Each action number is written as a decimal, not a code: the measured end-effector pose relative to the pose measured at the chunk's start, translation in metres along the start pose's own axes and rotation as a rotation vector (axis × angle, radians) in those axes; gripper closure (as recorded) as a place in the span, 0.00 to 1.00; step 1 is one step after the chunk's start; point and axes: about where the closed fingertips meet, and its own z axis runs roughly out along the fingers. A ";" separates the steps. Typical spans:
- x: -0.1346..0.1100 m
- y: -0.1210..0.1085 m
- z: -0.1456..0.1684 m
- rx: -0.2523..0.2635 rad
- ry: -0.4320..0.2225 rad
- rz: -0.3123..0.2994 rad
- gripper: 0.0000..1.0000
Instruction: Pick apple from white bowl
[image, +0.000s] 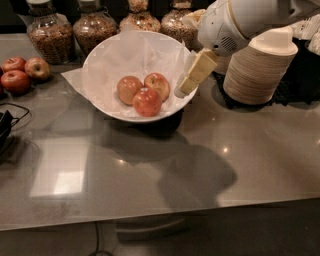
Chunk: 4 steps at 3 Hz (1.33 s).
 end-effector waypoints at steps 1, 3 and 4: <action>-0.007 -0.004 0.033 -0.051 -0.023 -0.011 0.00; -0.027 0.002 0.085 -0.178 -0.020 -0.060 0.40; -0.032 0.000 0.103 -0.211 -0.013 -0.073 0.42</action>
Offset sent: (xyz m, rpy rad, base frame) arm 0.0309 0.0854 -0.0477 -0.0420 0.1056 0.1907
